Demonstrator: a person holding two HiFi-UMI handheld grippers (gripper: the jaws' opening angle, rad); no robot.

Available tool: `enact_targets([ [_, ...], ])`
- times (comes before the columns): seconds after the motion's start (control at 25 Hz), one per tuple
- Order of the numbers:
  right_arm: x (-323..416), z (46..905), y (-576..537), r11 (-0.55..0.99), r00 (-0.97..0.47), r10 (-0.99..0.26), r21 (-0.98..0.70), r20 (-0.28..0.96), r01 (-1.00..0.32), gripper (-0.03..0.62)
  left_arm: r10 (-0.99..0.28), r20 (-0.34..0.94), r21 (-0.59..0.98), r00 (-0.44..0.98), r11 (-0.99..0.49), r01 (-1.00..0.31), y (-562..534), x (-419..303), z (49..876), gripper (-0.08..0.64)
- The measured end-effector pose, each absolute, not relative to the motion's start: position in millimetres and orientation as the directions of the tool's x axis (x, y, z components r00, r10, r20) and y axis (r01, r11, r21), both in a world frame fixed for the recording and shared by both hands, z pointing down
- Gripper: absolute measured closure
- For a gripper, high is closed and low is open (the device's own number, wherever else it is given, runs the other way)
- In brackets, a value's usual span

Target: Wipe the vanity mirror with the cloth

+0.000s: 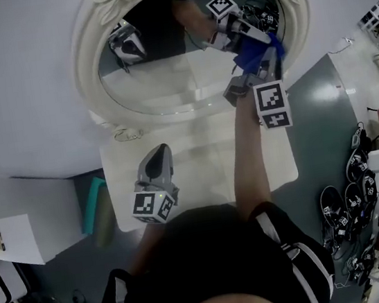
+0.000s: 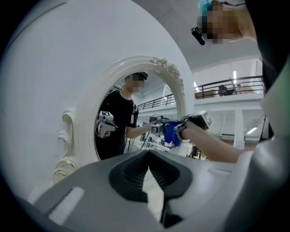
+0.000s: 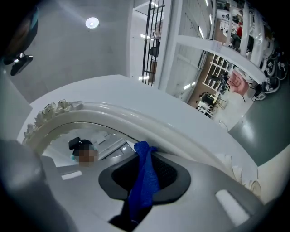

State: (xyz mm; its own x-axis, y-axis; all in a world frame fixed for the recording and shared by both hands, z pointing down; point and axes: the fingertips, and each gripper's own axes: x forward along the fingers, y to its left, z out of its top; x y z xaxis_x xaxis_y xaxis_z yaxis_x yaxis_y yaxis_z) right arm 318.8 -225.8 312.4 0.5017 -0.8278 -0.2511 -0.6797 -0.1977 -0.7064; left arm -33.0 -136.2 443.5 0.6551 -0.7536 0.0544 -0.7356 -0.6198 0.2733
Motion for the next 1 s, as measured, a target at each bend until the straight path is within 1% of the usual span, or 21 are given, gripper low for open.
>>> enact_targets([
  [0.32, 315, 268, -227, -0.161, 0.46, -0.834, -0.663, -0.304, -0.731, 0.541, -0.759, 0.019, 0.263, 0.651, -0.624, -0.736, -128, -37, 428, 0.549],
  [0.56, 291, 219, -229, -0.091, 0.383, -0.834, -0.586, -0.397, -0.805, 0.541, -0.767, 0.009, 0.264, 0.641, -0.616, -0.742, -122, -45, 426, 0.549],
  [0.84, 255, 168, -235, -0.025, 0.274, -0.831, -0.459, -0.484, -0.888, 0.541, -0.782, -0.009, 0.26, 0.623, -0.604, -0.753, -121, -53, 418, 0.549],
  [1.0, 218, 138, -237, 0.016, 0.165, -0.832, -0.32, -0.529, -0.947, 0.536, -0.792, -0.011, 0.265, 0.611, -0.591, -0.762, -117, -60, 417, 0.549],
])
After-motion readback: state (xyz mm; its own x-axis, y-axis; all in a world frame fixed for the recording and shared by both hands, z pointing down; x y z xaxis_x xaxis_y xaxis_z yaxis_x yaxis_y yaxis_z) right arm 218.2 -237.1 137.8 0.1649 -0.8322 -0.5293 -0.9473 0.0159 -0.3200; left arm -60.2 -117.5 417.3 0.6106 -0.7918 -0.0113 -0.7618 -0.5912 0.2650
